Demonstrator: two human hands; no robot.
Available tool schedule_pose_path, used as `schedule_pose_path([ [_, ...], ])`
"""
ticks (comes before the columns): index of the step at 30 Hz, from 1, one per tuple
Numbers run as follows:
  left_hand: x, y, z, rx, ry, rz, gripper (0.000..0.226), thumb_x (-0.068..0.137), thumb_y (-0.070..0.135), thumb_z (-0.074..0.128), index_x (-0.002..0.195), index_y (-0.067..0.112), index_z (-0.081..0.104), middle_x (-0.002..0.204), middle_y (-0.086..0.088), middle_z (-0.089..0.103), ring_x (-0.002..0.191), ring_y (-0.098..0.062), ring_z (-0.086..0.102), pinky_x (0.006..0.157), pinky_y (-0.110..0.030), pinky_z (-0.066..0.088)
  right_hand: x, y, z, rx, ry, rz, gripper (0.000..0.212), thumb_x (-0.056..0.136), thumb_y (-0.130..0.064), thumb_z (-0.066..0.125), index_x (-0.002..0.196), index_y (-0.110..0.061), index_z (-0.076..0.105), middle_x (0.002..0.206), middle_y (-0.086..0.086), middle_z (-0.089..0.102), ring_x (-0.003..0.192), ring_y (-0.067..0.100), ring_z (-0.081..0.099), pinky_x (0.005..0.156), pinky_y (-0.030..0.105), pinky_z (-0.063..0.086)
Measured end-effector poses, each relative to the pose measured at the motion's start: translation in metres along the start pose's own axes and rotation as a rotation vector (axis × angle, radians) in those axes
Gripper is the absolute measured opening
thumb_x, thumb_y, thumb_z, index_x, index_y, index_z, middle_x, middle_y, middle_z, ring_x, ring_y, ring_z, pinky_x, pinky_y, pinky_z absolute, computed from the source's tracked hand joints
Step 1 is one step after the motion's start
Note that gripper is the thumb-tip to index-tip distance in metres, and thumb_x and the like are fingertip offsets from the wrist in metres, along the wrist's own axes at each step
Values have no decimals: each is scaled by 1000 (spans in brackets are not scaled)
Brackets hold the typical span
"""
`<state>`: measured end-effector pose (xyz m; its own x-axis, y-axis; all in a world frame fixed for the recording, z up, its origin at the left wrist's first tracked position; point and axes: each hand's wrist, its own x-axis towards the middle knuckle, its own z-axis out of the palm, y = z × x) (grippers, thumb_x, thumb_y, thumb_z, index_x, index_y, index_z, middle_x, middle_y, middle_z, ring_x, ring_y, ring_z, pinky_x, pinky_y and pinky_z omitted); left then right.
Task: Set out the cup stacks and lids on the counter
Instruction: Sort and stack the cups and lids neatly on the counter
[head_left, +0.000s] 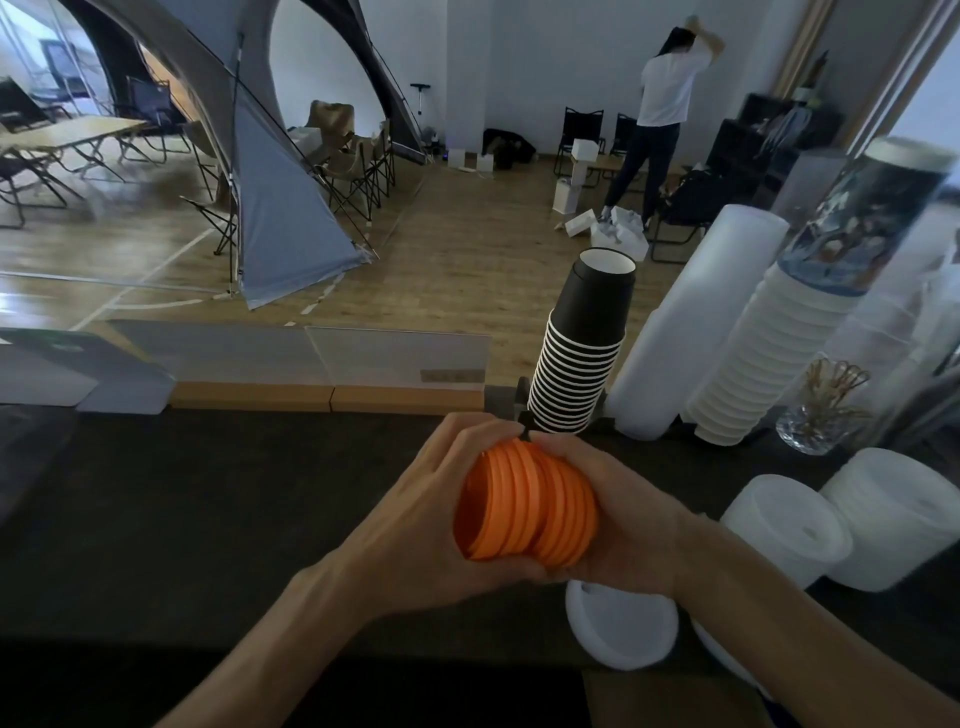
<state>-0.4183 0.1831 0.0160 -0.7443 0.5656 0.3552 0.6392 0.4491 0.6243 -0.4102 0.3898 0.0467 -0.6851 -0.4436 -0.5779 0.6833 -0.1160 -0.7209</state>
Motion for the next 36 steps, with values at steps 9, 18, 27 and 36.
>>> schedule_pose_path([
  [9,0,3,4,-40,23,-47,94,64,61,80,133,62,16,134,37,22,125,12,32,85,-14,39,5,-3,6,-72,42,2,49,78,-60,61,122,-41,50,128,13,56,110,34,62,88,47,54],
  [18,-2,-14,20,-101,73,-120,93,67,65,75,136,49,14,135,31,21,120,10,38,85,-20,46,14,-10,7,-72,115,10,47,81,-72,48,109,-34,50,121,15,59,104,33,66,77,48,59],
  [27,7,-33,25,-291,42,-300,117,67,65,75,144,58,-13,139,40,16,122,2,42,86,-20,45,24,-1,-15,-30,33,-114,77,81,-53,67,145,-36,30,140,15,47,122,38,56,96,55,52],
  [36,50,-41,18,225,23,-394,117,71,55,78,152,38,-3,157,3,16,141,-23,30,108,-42,36,60,-11,-32,-441,307,-130,49,99,-46,52,140,-20,48,126,11,63,107,25,68,92,42,57],
])
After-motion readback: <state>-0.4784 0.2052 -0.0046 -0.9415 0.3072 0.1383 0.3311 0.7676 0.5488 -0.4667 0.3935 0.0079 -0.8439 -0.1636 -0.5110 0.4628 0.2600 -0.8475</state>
